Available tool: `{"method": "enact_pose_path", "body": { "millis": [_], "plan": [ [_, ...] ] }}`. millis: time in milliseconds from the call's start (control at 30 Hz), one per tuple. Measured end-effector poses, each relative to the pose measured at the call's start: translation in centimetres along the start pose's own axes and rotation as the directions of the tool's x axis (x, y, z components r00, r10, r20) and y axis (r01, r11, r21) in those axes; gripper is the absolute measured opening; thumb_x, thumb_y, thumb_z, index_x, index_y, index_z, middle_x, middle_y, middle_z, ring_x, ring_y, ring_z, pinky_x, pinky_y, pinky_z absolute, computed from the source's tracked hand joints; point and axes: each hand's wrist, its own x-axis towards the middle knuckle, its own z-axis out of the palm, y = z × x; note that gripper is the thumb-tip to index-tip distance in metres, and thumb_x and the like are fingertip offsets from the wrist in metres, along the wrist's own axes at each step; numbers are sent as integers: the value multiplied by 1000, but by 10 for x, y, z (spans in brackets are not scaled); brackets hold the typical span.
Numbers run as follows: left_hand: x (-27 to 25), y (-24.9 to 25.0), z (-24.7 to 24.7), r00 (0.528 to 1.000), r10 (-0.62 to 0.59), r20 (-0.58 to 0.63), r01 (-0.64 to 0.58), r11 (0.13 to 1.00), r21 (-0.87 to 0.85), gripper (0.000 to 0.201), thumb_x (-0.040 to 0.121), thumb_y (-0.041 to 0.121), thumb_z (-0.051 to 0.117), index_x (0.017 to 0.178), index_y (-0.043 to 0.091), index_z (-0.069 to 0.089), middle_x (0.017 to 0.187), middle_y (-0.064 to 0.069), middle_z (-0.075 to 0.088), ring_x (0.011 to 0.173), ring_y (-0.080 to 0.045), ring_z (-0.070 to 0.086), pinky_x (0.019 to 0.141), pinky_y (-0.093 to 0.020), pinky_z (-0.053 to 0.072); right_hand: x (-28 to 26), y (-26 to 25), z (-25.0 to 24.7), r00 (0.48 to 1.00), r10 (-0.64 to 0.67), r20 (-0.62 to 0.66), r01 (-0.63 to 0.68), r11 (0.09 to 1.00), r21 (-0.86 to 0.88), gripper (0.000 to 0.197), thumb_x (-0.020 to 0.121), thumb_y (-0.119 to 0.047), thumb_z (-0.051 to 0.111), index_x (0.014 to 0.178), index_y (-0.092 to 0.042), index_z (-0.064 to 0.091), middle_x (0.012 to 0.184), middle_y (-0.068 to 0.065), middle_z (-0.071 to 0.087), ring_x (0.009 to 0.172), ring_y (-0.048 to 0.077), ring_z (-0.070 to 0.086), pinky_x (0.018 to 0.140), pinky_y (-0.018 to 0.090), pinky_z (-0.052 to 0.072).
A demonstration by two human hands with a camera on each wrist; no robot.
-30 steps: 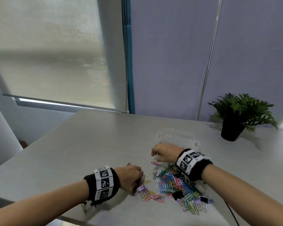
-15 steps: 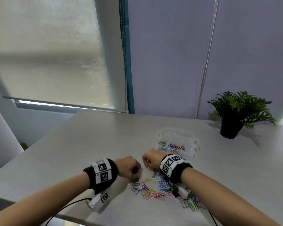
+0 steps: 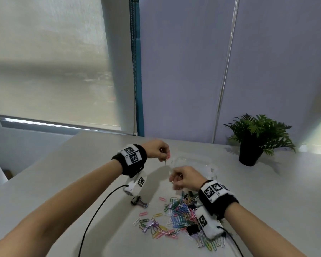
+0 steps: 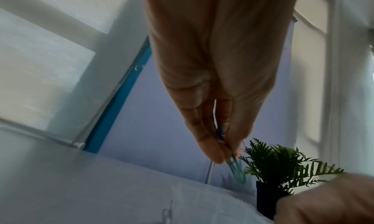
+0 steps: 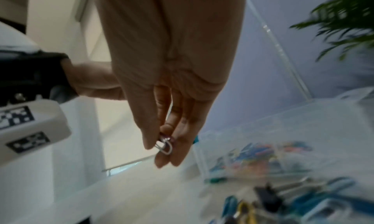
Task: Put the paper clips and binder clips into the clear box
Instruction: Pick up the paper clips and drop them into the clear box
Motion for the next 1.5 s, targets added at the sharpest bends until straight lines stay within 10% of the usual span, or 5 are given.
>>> {"method": "enact_pose_path", "body": {
  "millis": [367,600,767,933,1500],
  "plan": [
    [69,33,51,992,-38,121,3,961,277,35,89,3,52,120,15,62,120,-14,64,108,-25,60,97,-32,44,2,30,-70,920,114,-376,-173,977,-127,13,80,5,62,90,2,69,76,12,67,73,23,64,64,18,49],
    [-2,23,54,997,76,-8,-68,931,358,27,91,6,47,114,11,62,115,-12,64,106,-28,60,91,-35,45,-20,18,-36,999,-26,-23,11,867,-498,11,82,-8,61,92,-12,66,93,3,67,89,17,60,76,22,42],
    [-62,35,98,913,287,288,-362,896,255,24,88,7,54,110,5,65,115,-15,62,101,-30,59,89,-36,45,-48,25,-2,936,67,346,161,790,-591,48,76,-22,73,120,-15,55,117,6,54,107,21,50,85,28,40],
    [-62,23,123,917,211,338,-351,829,435,43,89,16,56,131,20,47,135,-12,39,119,-29,44,89,-42,50,-62,48,-4,924,176,340,81,778,-623,81,69,-29,78,136,-24,32,141,3,29,128,25,32,106,42,36],
    [-50,-13,81,996,13,93,-31,981,191,11,86,11,59,94,4,64,96,-12,71,90,-25,63,81,-28,45,-41,-2,21,965,-9,261,196,685,-701,33,84,-19,63,115,-11,54,117,9,53,109,28,50,75,32,37]
  ]
}}
